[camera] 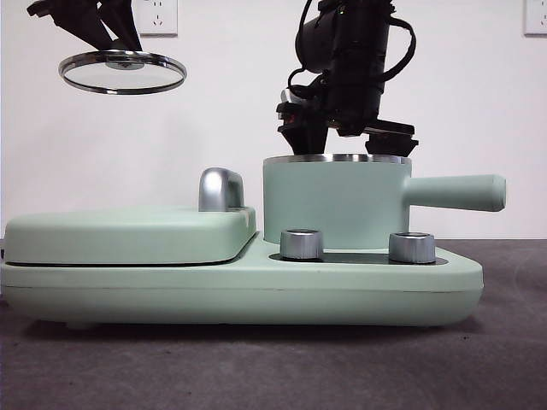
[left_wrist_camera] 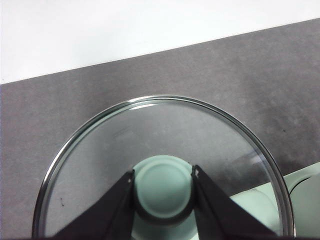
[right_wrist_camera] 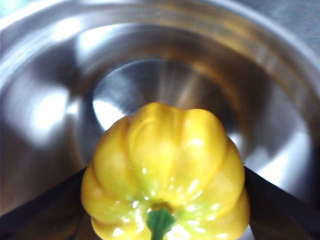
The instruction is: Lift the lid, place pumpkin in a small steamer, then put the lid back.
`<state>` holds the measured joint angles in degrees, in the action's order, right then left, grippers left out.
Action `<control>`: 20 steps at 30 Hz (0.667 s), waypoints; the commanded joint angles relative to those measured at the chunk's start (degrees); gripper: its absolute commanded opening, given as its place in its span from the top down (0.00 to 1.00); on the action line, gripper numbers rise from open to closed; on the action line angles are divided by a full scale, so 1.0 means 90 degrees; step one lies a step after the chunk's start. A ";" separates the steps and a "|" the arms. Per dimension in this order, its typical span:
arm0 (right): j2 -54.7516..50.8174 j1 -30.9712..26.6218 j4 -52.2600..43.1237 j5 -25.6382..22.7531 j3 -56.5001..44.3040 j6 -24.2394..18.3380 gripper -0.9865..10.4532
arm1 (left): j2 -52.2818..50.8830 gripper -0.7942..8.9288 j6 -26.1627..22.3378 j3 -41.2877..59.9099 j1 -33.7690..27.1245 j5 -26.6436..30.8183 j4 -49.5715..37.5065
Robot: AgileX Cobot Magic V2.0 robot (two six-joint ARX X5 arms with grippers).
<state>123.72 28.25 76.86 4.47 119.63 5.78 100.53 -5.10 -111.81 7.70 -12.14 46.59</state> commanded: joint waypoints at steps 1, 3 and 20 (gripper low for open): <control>0.0236 0.0083 0.0085 -0.0010 0.0165 -0.0051 0.60 | 0.0124 0.90 0.0022 -0.0245 0.0002 -0.0041 -0.0170; 0.0282 0.0092 0.0090 -0.0044 0.0160 -0.0049 0.60 | 0.0168 0.90 0.0022 -0.0245 0.0002 -0.0041 -0.0170; 0.0396 0.0223 0.0039 -0.0175 0.0216 -0.0010 0.47 | 0.0287 0.90 0.0024 -0.0245 0.0002 -0.0041 -0.0138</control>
<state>125.67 29.89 76.55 3.09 119.79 5.80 102.61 -5.10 -111.81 7.70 -12.14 46.72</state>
